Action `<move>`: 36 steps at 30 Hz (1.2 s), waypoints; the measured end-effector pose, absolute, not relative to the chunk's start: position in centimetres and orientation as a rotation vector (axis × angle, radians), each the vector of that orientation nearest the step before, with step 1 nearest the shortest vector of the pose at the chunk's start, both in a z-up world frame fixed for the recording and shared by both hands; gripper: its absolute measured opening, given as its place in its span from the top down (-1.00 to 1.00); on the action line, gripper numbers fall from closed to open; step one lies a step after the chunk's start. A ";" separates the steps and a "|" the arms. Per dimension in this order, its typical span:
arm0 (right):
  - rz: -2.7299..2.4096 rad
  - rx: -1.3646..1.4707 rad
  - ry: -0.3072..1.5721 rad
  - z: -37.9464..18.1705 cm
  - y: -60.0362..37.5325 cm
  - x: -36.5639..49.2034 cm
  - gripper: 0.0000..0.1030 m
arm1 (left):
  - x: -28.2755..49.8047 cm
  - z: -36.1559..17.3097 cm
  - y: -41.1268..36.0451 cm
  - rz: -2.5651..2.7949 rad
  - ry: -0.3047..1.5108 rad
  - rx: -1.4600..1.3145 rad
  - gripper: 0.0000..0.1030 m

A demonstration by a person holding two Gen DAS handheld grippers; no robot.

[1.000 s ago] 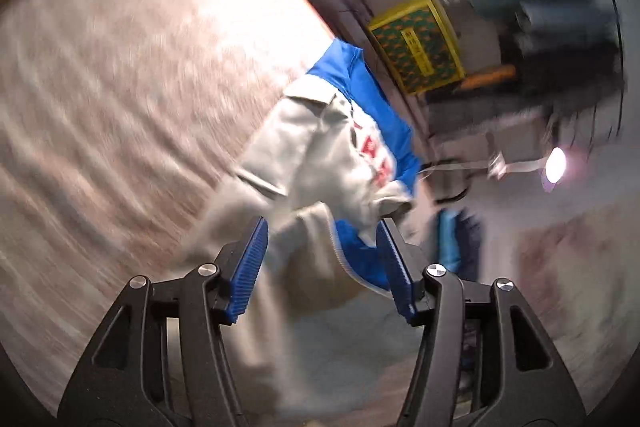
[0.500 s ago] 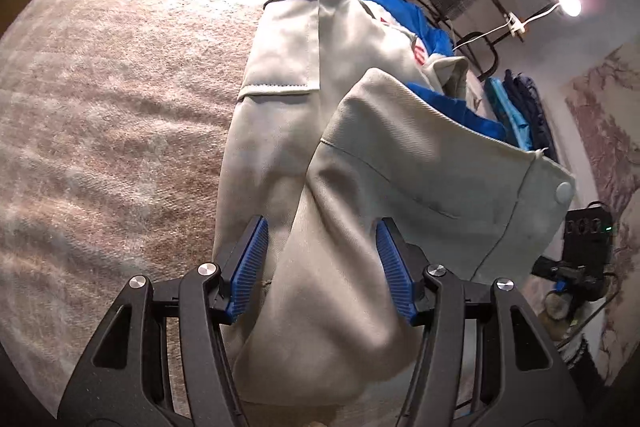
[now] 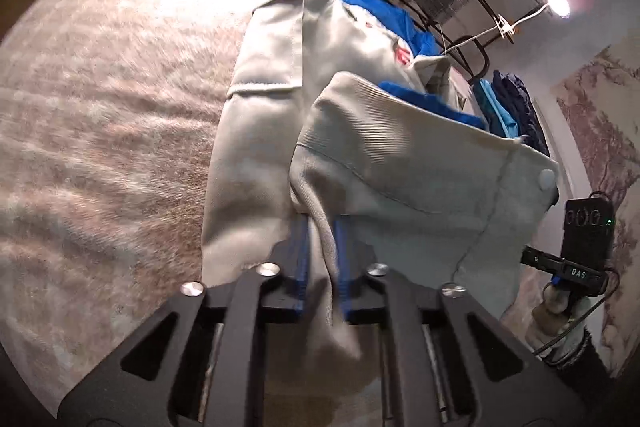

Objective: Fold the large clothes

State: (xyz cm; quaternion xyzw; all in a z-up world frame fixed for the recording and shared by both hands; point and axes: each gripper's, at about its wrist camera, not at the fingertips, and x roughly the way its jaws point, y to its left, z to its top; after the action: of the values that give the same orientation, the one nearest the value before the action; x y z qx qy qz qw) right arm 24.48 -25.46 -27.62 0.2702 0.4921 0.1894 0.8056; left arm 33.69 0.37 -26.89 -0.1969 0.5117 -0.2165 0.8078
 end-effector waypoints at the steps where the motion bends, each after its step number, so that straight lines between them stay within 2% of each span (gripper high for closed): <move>1: 0.410 0.559 1.040 -27.0 -25.3 24.3 0.93 | 33.1 -26.3 0.9 -0.444 1.085 -0.454 0.90; 5: 0.417 0.477 0.951 -24.2 -24.5 23.4 0.98 | 31.3 -24.6 3.0 -0.370 1.049 -0.544 0.90; 8: 0.369 0.418 0.961 -25.1 -24.1 24.6 0.99 | 32.6 -26.1 2.0 -0.299 1.082 -0.472 0.86; 11: 0.302 0.367 1.023 -27.6 -23.8 26.4 1.00 | 33.9 -27.0 0.0 -0.219 1.080 -0.309 0.53; 14: 0.298 0.390 1.020 -27.5 -24.4 26.3 1.00 | 33.6 -25.6 0.8 -0.194 1.044 -0.325 0.52; 17: 0.283 0.370 1.006 -26.4 -25.1 25.6 0.95 | 32.3 -23.4 3.5 -0.190 0.979 -0.375 0.52; 19: 0.261 0.361 0.966 -25.0 -25.8 24.8 0.78 | 31.4 -22.0 4.4 -0.250 0.946 -0.394 0.52; 23: 0.335 0.377 0.880 -22.6 -25.4 24.0 0.65 | 31.1 -20.9 1.9 -0.399 0.945 -0.309 0.52; 28: 0.502 0.297 0.886 -21.9 -20.7 25.8 0.51 | 34.5 -23.6 -2.9 -0.456 1.031 -0.244 0.52; 32: 0.451 0.216 0.961 -24.6 -19.4 28.7 0.51 | 37.6 -26.5 -5.1 -0.438 1.078 -0.187 0.52; 33: 0.414 0.190 0.986 -25.6 -19.6 29.4 0.53 | 37.8 -26.5 -5.3 -0.440 1.060 -0.176 0.52; 36: 0.406 0.255 1.031 -28.0 -21.6 31.0 1.00 | 37.9 -26.5 -5.5 -0.467 1.052 -0.139 0.52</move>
State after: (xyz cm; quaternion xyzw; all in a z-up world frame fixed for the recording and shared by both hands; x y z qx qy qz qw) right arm 31.00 -21.56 -27.96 0.1209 0.4882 0.1923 0.8427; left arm 37.88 -5.46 -26.48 -0.0656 0.4969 -0.2205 0.8367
